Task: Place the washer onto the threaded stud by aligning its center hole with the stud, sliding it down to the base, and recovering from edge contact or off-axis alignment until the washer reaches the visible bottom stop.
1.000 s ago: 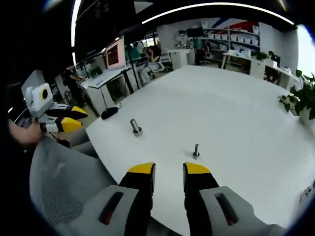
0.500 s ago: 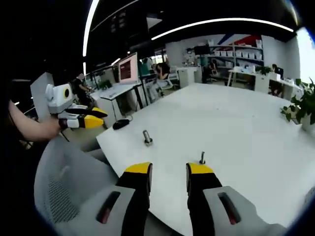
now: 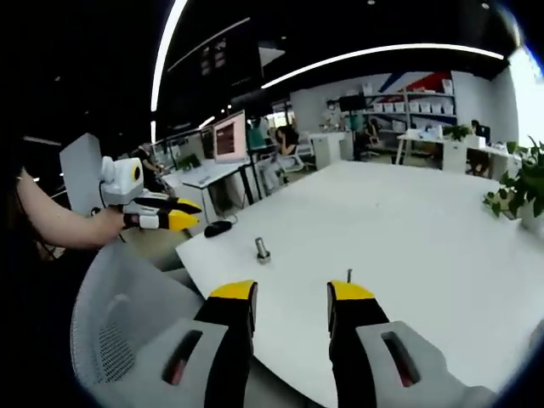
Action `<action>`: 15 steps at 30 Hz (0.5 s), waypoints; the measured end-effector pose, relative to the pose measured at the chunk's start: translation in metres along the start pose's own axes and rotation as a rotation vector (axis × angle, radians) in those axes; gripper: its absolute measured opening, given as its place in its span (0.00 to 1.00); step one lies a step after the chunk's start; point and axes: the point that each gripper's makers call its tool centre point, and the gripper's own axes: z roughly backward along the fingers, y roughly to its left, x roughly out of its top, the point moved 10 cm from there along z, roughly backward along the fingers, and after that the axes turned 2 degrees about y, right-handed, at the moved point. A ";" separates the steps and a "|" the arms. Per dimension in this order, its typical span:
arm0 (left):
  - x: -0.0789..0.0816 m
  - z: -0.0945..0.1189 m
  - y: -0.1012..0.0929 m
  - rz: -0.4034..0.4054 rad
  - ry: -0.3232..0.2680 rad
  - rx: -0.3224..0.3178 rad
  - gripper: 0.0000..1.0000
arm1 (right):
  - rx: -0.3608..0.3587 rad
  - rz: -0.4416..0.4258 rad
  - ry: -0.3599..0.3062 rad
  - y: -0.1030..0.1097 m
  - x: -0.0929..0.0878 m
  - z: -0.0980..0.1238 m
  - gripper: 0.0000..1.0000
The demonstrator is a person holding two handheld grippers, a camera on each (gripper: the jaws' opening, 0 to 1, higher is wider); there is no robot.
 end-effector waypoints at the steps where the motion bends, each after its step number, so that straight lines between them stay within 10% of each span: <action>1: 0.000 0.000 0.000 0.005 -0.006 -0.001 0.21 | 0.001 0.013 0.011 0.001 -0.001 -0.001 0.35; 15: -0.002 0.001 0.002 0.018 0.004 0.016 0.20 | -0.018 0.015 -0.024 -0.001 -0.002 -0.002 0.39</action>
